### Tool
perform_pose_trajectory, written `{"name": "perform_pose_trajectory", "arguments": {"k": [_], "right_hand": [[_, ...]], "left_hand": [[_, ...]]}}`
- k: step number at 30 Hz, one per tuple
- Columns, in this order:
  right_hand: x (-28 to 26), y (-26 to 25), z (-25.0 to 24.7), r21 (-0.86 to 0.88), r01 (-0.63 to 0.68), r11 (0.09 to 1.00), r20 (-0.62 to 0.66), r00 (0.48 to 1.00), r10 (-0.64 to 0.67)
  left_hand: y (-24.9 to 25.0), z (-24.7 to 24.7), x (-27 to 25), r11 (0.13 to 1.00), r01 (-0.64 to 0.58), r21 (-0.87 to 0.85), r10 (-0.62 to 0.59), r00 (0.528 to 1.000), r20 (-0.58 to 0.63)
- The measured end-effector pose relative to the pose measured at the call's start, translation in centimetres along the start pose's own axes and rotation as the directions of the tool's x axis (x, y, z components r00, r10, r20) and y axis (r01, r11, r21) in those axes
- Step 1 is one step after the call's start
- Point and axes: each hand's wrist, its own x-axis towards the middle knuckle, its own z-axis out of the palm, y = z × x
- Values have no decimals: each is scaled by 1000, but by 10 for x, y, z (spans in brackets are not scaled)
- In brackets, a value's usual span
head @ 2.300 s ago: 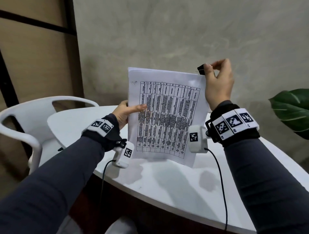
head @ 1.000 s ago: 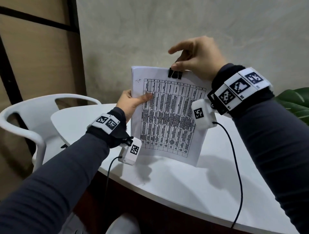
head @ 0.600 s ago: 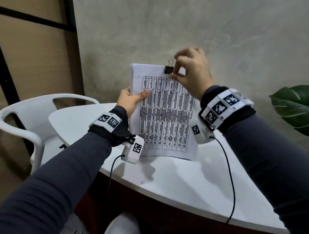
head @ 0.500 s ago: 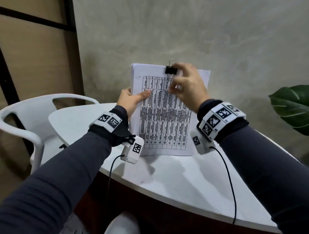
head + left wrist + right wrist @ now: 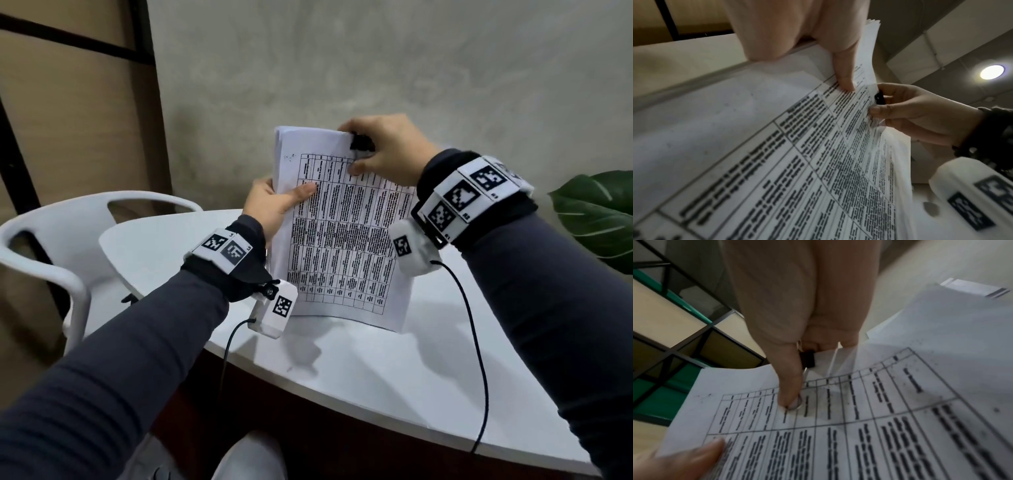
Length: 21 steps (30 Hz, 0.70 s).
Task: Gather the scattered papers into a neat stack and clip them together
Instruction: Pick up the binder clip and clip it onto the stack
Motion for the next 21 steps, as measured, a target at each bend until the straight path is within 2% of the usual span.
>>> {"name": "perform_pose_trajectory", "arguments": {"k": [2,3,4,5,6,7,8,9,10,11,12,14,16,17,19,21], "right_hand": [[-1,6,6,-28,10,1000,-52,999,-12],[-4,10,12,-80,11,997,-143,989,-22],[-10,16,18,-118,-9,993,-282,959,-25],[-19,23,24,-88,-48,995,-453,891,3],[-29,31,32,8,-77,997,-614,787,66],[-41,38,40,145,-98,985,-703,690,172],[-54,45,50,297,-105,949,-716,634,294],[-66,50,62,478,-109,871,-650,624,434],[-76,56,75,662,-107,742,-527,637,562],[-84,57,86,786,-130,604,-389,655,648],[-89,61,95,836,-171,522,-298,658,692],[-91,69,106,842,-203,499,-276,632,724],[-86,74,109,864,-190,465,-295,558,776],[-80,80,107,872,-197,448,-295,519,802],[-70,92,106,888,-216,406,-259,495,830],[-62,106,112,882,-293,369,-189,497,847]], "left_hand": [[1,1,3,1000,5,16,-5,1000,3],[2,1,5,1000,7,26,-7,1000,-7],[4,1,8,1000,3,27,-3,1000,-17],[6,0,12,1000,3,14,-2,999,-37],[9,0,16,1000,2,-15,-2,998,-60],[12,-2,20,999,-1,-46,-3,996,-84],[16,-3,24,997,-15,-70,8,995,-99],[21,-3,28,996,-38,-83,30,995,-100],[26,-2,33,994,-59,-87,51,995,-92],[31,0,37,994,-72,-77,66,994,-82],[36,5,43,994,-86,-66,81,994,-71],[46,14,56,989,-125,-79,123,992,-24],[50,14,67,988,-126,-93,132,990,57],[46,13,76,993,-81,-88,91,989,114],[25,5,84,995,97,-13,-90,960,265],[-13,2,84,948,263,177,-314,865,392]]}}
